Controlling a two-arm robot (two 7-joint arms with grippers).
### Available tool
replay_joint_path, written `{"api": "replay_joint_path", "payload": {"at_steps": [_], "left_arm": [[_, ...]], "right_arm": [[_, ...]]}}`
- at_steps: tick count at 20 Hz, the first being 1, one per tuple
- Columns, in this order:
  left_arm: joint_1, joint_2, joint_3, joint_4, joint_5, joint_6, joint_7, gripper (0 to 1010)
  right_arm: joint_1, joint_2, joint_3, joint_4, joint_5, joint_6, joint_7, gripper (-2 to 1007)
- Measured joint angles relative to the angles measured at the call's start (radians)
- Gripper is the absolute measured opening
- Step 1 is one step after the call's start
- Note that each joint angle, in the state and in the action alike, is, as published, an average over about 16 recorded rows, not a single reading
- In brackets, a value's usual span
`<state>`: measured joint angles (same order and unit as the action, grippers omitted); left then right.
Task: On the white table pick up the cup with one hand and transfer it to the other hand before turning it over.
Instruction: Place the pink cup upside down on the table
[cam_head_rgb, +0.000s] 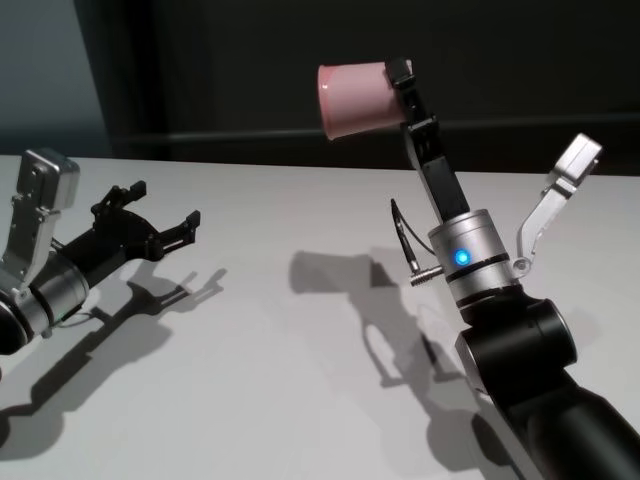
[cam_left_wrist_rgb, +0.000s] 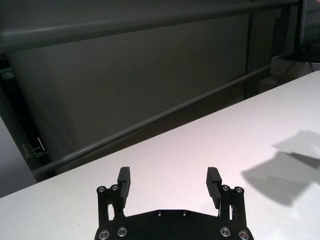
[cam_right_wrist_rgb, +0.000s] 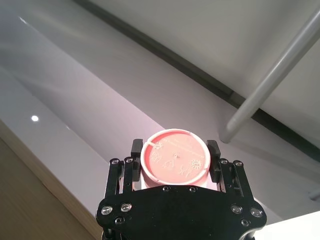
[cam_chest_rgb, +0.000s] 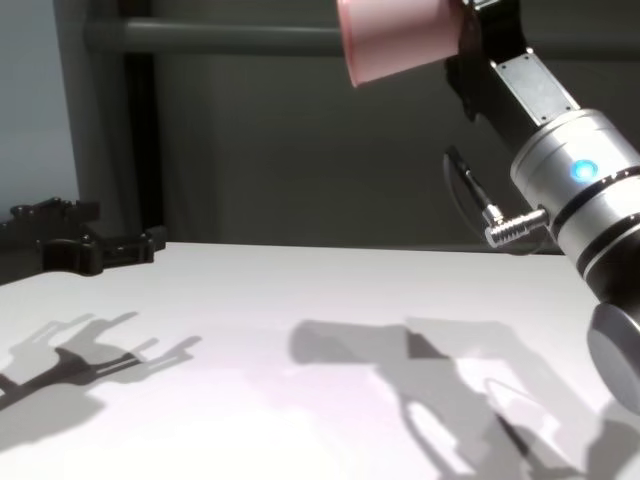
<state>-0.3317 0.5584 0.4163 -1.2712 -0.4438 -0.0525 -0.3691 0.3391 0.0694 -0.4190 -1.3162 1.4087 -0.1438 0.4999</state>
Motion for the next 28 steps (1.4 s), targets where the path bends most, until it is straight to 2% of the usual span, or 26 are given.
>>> {"api": "replay_joint_path", "payload": {"at_steps": [5,10,13,17,20,24,28], "left_arm": [[0.000,0.000,0.000,0.000,0.000,0.000,0.000,1001],[-0.001,0.000,0.000,0.000,0.000,0.000,0.000,1001],[-0.001,0.000,0.000,0.000,0.000,0.000,0.000,1001],[-0.001,0.000,0.000,0.000,0.000,0.000,0.000,1001],[-0.001,0.000,0.000,0.000,0.000,0.000,0.000,1001],[-0.001,0.000,0.000,0.000,0.000,0.000,0.000,1001],[-0.001,0.000,0.001,0.000,0.000,0.000,0.000,1001]], "right_arm": [[0.017,0.046,-0.047,-0.032,-0.121,-0.003,-0.100,737],[0.042,0.097,-0.100,-0.076,-0.262,0.033,-0.230,737],[0.059,0.130,-0.134,-0.111,-0.349,0.077,-0.315,737],[0.081,0.173,-0.174,-0.163,-0.455,0.151,-0.420,737],[0.093,0.202,-0.199,-0.201,-0.519,0.210,-0.486,737],[0.102,0.233,-0.221,-0.242,-0.580,0.284,-0.548,737],[0.102,0.252,-0.229,-0.266,-0.612,0.340,-0.580,737]]}}
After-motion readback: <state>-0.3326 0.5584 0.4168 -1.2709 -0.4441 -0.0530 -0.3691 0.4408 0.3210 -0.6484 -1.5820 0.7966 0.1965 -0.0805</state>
